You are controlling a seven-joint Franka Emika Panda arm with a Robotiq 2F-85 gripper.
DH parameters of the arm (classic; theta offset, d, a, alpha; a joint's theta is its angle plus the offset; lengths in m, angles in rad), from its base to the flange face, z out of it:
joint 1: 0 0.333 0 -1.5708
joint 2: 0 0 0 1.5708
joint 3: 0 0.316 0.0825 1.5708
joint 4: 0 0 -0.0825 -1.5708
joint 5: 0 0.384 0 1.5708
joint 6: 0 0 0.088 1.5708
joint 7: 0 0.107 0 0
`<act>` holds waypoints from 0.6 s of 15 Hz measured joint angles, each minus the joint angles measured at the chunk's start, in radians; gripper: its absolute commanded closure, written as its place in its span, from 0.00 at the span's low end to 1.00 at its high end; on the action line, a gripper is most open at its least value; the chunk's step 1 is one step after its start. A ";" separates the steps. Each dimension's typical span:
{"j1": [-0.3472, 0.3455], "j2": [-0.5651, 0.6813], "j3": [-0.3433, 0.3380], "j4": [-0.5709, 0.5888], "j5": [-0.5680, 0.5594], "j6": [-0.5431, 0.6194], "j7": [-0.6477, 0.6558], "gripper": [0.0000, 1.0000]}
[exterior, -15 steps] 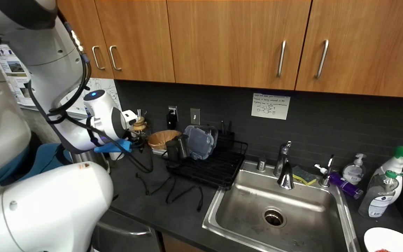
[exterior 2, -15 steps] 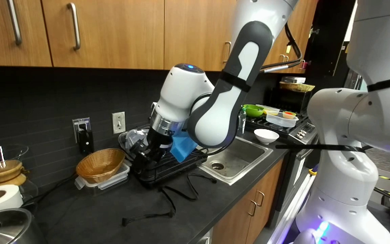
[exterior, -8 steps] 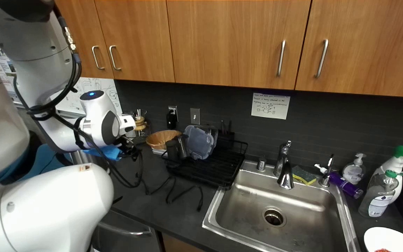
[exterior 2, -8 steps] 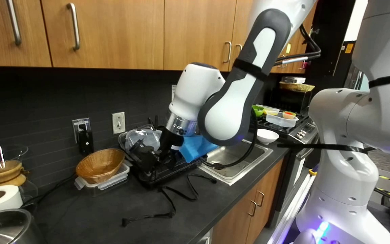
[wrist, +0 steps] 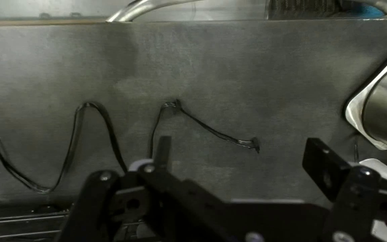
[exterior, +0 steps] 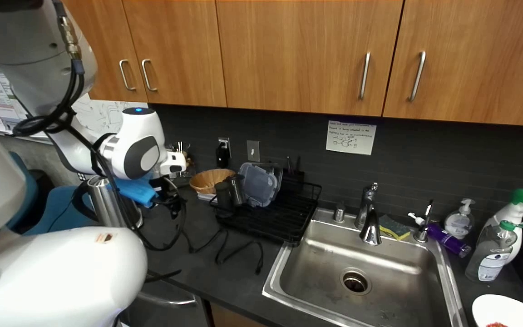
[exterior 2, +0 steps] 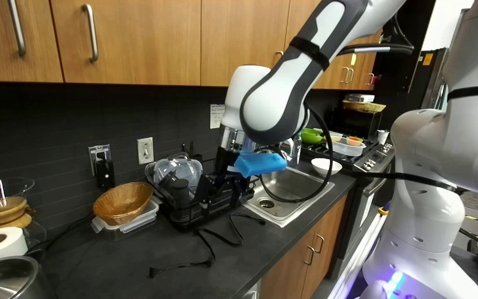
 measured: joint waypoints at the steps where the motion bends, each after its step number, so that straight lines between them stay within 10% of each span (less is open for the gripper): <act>1: -0.042 -0.009 0.025 0.000 0.037 -0.021 -0.037 0.00; 9: -0.226 -0.031 0.121 -0.001 0.208 -0.073 -0.246 0.00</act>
